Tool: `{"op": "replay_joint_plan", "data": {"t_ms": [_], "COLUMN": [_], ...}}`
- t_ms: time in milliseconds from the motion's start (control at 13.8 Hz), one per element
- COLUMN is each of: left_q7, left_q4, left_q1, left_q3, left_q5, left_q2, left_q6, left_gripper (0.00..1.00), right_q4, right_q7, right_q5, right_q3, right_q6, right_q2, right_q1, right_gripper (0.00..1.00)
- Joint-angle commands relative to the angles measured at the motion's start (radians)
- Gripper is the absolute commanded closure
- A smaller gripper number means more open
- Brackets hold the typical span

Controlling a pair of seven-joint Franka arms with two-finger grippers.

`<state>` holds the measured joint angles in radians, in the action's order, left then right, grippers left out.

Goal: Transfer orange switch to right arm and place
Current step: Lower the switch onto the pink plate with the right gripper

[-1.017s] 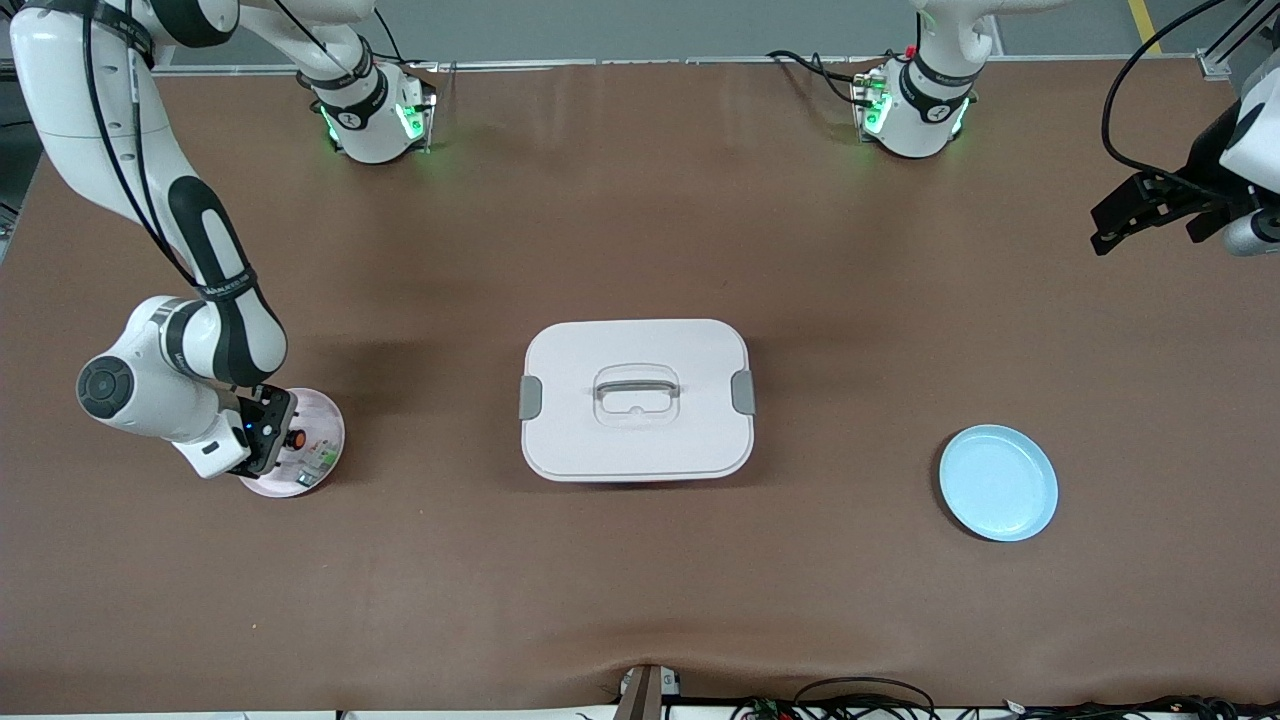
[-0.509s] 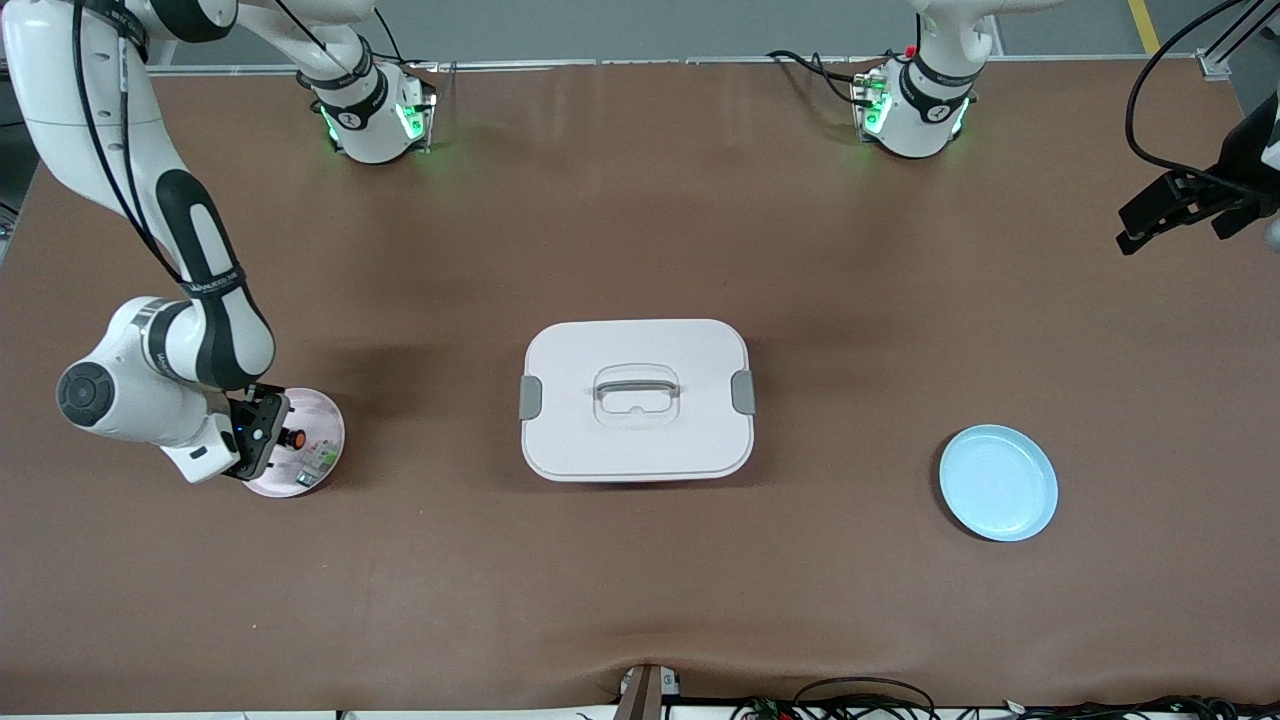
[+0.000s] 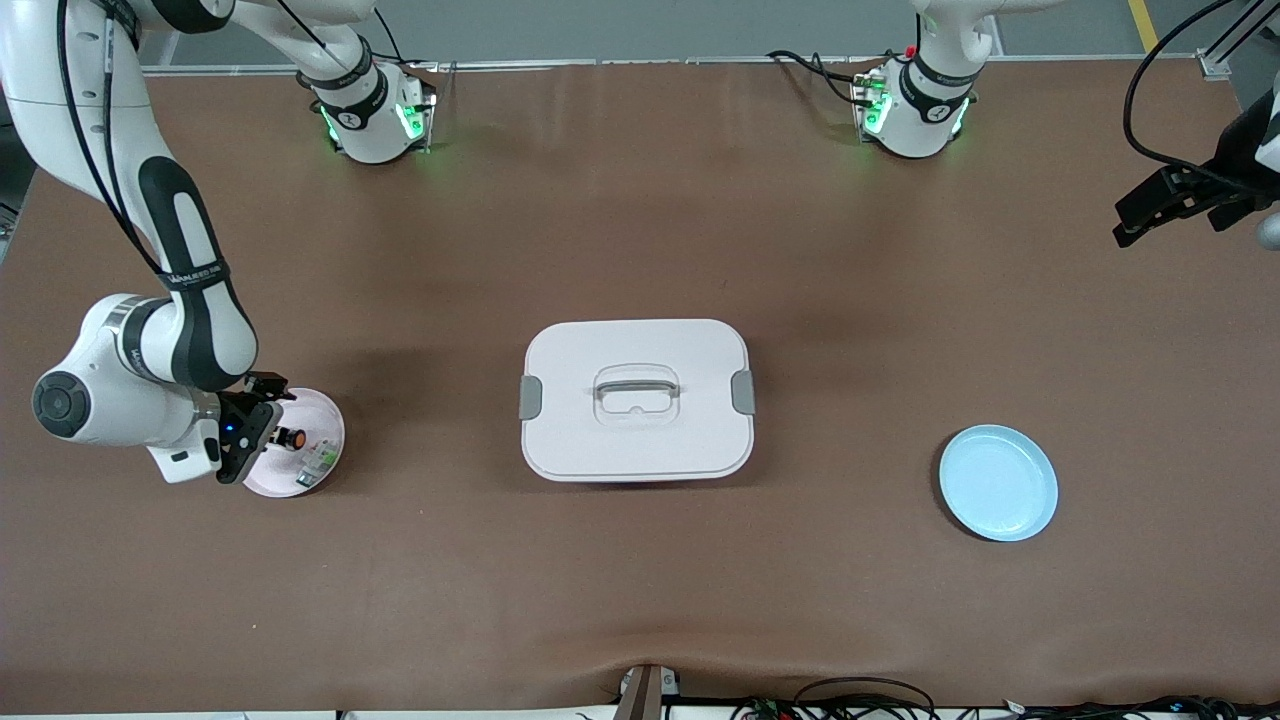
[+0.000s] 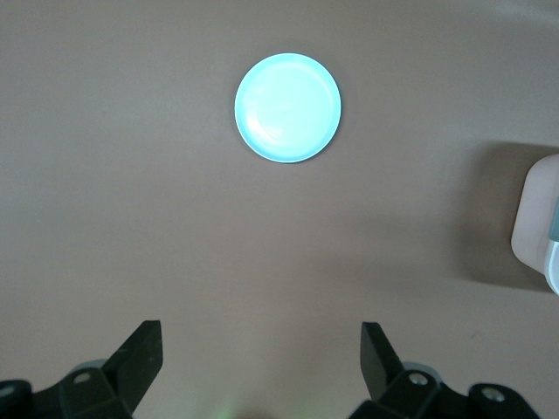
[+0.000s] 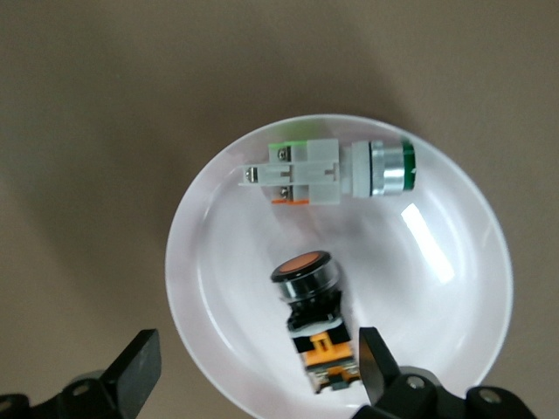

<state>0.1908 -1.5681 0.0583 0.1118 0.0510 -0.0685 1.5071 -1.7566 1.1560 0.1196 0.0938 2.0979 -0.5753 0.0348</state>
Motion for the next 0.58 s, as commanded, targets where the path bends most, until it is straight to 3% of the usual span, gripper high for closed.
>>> {"op": "replay_joint_plan", "data": {"t_ms": [0,509], "left_q7": [-0.014,-0.019], "left_q4": [0.013,0.007], "left_q1": [0.005,0.003], "left_q3": [-0.003,0.003], "left_q5": [-0.016,-0.017], "left_q2": [-0.025,-0.016], "left_q6": [-0.021,-0.022], "left_gripper": [0.0,0.0], "right_q4": [-0.027,-0.072], "right_q7": [-0.215,-0.776], "right_q5": [0.011,0.009], "right_q3": [-0.013,-0.011], "right_q6": [-0.073,-0.079], "right_q2": [0.052,0.115], "right_q1": [0.007,0.0], "right_gripper": [0.0,0.0]}}
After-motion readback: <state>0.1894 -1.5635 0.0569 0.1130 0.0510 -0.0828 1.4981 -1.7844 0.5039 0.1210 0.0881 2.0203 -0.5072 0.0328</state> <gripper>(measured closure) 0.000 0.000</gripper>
